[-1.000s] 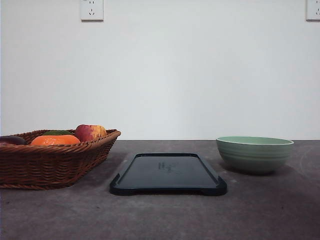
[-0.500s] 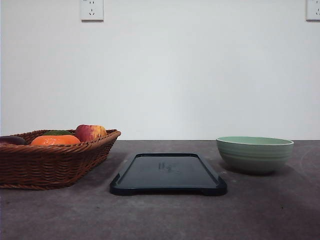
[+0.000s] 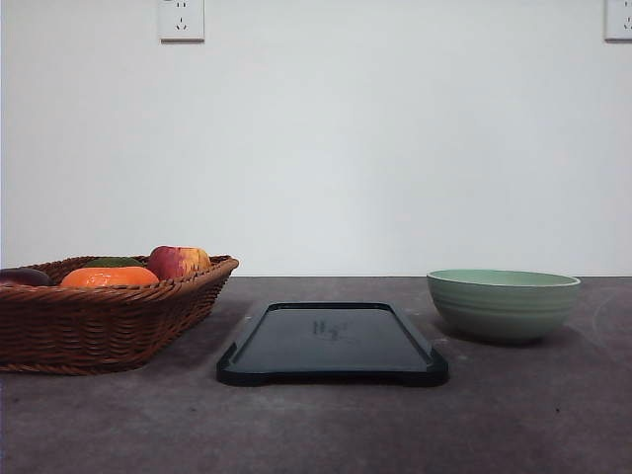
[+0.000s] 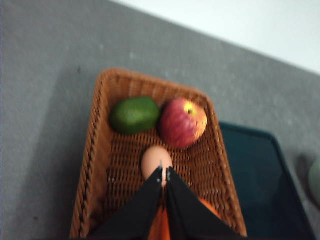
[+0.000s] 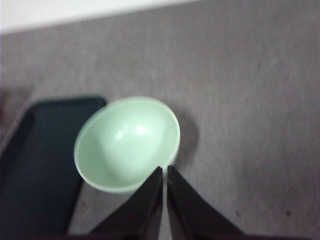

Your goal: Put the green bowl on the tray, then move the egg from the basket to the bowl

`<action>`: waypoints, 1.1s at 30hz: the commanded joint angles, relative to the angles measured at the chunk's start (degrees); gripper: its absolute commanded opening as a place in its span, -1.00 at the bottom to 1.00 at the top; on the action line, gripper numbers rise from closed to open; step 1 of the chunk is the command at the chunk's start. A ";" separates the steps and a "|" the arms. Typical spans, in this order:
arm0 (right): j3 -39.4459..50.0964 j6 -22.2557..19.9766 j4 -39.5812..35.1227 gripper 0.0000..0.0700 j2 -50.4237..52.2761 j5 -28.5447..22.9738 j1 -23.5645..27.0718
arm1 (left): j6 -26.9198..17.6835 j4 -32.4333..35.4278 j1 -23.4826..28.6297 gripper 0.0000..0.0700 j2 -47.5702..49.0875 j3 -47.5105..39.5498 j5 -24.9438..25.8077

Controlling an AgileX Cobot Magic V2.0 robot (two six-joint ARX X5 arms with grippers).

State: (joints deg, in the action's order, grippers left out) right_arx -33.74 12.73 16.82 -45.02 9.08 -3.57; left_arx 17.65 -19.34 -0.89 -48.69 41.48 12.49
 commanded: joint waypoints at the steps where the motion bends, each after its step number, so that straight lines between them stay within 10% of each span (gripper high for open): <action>1: -2.05 -1.68 0.89 -0.98 -2.95 0.20 -0.04 | -2.10 -0.83 -0.04 -1.00 -1.55 1.44 1.22; 10: -4.61 -2.05 -0.09 -0.92 -9.06 1.64 -0.04 | -3.24 -1.80 -0.31 -0.75 -3.36 1.60 1.72; 14: -4.61 -3.14 -0.22 -0.23 -9.11 1.53 -0.04 | -3.56 -1.86 -0.31 -0.13 -3.36 1.62 1.72; 33: -22.27 -6.44 19.68 -0.03 -21.09 3.63 -0.02 | -3.30 -1.87 -0.31 -0.11 -3.36 1.62 1.70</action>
State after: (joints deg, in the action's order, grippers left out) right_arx -53.94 8.38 35.53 -64.37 12.45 -3.57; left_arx 14.61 -21.65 -1.06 -51.77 41.95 13.88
